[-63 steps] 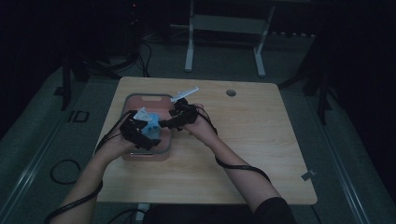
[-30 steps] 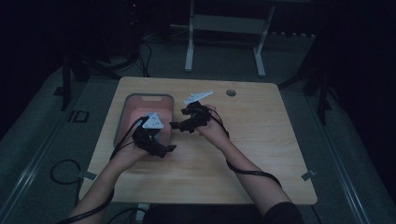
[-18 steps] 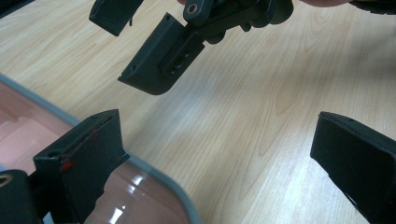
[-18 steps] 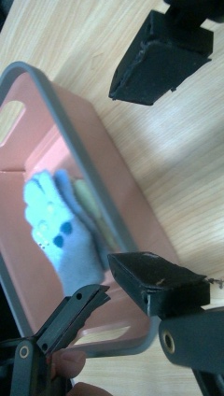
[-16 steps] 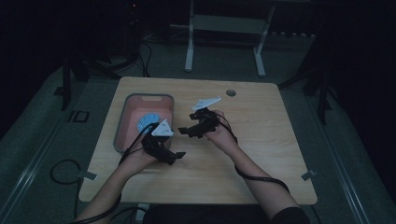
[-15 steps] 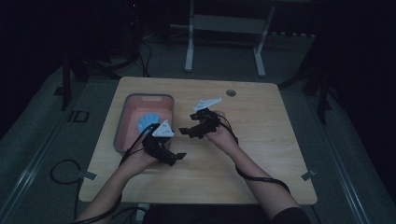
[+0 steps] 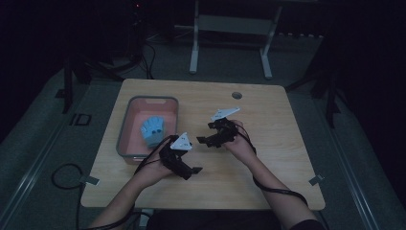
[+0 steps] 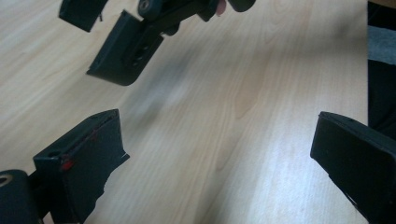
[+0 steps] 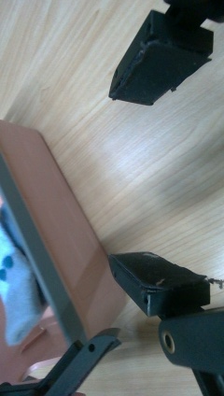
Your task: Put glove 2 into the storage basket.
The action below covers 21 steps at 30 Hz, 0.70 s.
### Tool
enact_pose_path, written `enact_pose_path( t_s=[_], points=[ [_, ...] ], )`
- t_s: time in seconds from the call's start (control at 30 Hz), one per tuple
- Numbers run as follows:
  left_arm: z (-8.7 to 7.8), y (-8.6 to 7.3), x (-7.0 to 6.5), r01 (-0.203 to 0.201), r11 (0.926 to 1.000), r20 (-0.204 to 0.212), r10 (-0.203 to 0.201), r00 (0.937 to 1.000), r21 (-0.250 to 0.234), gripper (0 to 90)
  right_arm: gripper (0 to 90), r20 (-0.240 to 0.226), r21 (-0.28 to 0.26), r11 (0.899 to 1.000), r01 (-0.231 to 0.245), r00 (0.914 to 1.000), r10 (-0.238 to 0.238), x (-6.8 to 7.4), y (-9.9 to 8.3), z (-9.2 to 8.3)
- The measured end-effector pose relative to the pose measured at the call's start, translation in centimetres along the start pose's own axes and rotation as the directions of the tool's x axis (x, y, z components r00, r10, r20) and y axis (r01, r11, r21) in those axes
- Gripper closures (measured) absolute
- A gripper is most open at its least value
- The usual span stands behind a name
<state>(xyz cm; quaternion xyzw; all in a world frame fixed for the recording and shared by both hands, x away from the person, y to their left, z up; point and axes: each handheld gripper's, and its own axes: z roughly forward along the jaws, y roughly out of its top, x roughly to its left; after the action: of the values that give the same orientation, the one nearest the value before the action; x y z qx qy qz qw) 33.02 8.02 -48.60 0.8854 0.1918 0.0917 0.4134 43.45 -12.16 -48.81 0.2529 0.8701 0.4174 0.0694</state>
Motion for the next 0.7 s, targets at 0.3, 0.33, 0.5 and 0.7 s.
enact_pose_path(
  t_s=[0.3,0.33,0.5,0.7],
  points=[
    [2.0,-0.6,-1.0,-0.002,1.0000,0.044,0.002,0.9990,0.005,2.6,17.2,0.000,0.028,0.999,-0.020,0.9998,0.020,-0.1,-2.5,0.1],
    [2.1,-0.6,-1.1,-0.004,1.0000,0.044,0.004,0.9990,0.004,2.6,17.2,0.002,0.028,0.999,-0.020,0.9998,0.020,-0.1,-2.8,0.1],
    [3.1,-1.0,-1.8,-0.027,0.9995,0.055,0.026,0.9982,0.018,2.6,17.5,0.013,0.032,0.999,-0.035,0.9993,0.034,-0.1,-4.1,0.5],
    [4.4,-1.7,-2.4,-0.026,0.9989,0.073,0.023,0.9971,0.038,2.6,17.4,0.010,0.042,0.998,-0.049,0.9988,0.048,-0.1,-5.1,0.6]
  ],
)
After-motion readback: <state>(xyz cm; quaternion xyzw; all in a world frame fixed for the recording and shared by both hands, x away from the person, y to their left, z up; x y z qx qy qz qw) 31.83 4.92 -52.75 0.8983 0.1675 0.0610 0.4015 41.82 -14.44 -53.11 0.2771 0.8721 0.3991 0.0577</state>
